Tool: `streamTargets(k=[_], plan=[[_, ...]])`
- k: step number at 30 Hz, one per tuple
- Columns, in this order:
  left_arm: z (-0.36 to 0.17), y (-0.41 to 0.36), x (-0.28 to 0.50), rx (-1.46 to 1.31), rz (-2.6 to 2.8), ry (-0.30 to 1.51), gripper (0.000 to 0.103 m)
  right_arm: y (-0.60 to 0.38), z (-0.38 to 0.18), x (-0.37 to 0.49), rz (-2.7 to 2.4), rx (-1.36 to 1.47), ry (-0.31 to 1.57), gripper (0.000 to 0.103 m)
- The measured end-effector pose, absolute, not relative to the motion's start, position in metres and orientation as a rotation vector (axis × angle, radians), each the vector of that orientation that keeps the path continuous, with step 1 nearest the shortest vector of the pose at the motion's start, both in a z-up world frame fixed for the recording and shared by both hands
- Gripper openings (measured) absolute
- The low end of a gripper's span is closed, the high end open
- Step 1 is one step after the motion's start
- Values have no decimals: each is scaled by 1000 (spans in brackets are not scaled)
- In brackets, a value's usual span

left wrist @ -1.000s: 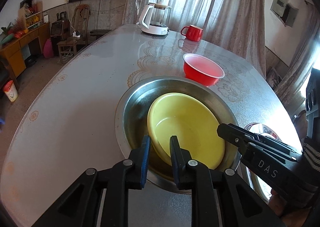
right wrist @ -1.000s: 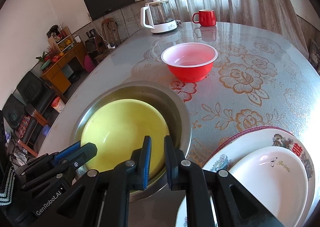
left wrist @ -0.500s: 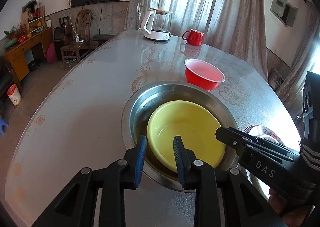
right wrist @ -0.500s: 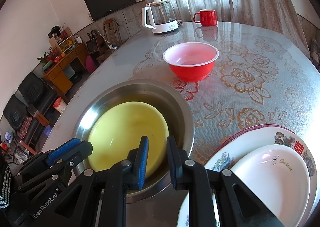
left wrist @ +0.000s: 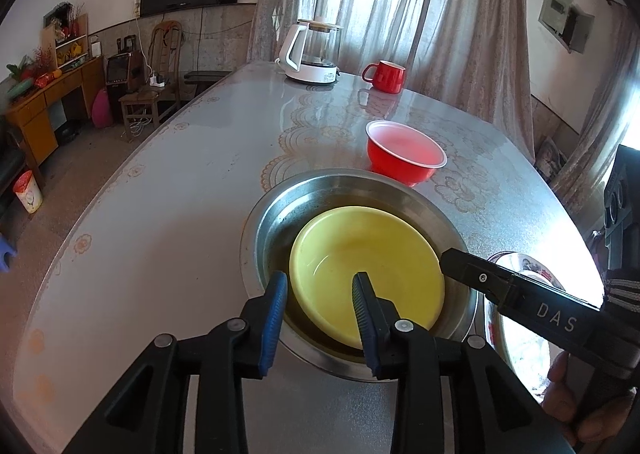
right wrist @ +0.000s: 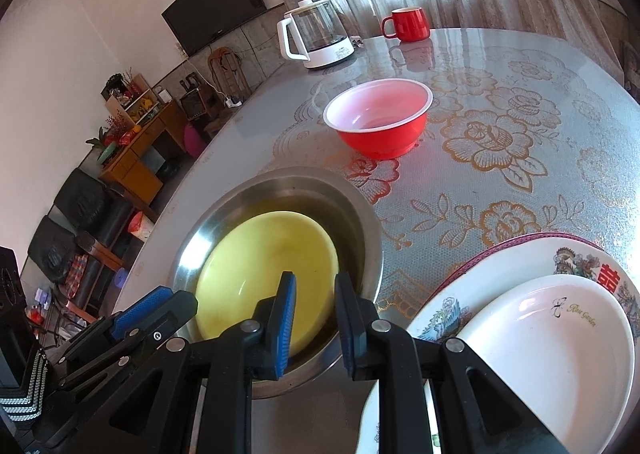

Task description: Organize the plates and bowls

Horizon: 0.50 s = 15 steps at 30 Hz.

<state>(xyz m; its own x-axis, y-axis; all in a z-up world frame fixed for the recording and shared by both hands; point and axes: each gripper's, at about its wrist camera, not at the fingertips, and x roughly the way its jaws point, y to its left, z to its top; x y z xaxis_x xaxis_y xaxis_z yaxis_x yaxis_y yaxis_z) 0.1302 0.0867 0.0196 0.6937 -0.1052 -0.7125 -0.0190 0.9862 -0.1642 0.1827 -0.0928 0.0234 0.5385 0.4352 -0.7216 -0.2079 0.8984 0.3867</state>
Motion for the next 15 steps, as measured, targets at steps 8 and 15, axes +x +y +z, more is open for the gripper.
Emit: streamTargets(k=[8,15], plan=[[24,83,131,-152,-57,793,42,-110,33,190,386,325,915,25],[29,79,132,-128,-58,785,48,-127,39,197,379,367,898,35]])
